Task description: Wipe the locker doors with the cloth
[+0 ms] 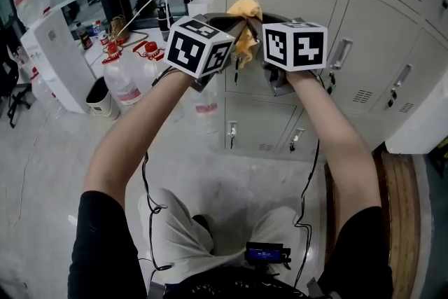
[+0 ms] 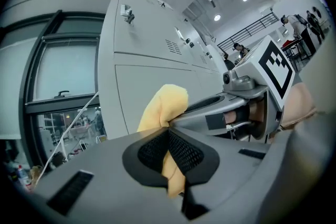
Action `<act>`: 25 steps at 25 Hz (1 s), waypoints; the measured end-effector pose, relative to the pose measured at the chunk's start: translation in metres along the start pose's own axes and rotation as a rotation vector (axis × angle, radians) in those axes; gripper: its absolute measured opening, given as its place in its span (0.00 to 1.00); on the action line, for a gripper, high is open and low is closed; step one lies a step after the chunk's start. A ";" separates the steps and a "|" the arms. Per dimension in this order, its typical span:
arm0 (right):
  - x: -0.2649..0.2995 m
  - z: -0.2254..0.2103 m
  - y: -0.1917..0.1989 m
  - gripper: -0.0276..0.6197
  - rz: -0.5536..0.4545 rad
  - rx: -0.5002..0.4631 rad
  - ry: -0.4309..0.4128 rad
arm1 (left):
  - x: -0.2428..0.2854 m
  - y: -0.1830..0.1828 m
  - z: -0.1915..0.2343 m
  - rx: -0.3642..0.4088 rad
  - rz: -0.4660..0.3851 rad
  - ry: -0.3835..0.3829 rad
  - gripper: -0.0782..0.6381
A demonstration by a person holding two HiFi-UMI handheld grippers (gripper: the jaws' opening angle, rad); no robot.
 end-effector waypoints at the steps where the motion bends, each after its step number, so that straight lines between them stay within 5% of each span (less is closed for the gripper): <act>1: 0.004 0.004 0.004 0.17 0.006 0.002 -0.005 | -0.002 0.006 0.003 -0.005 0.005 -0.008 0.13; 10: 0.028 0.016 0.031 0.17 0.041 -0.017 0.035 | 0.010 0.039 0.024 -0.017 0.051 -0.041 0.13; 25: 0.024 0.012 0.035 0.17 0.028 -0.056 0.070 | 0.019 0.037 0.020 -0.029 0.045 -0.018 0.13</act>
Point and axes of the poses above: the fingertips, and each gripper's own axes: x forward along the fingers, z to its left, y out of its underside, the point moved 9 cm from there along -x, backward along the fingers, and after that the axes turned 13 degrees about -x, right-handed, at the moved point
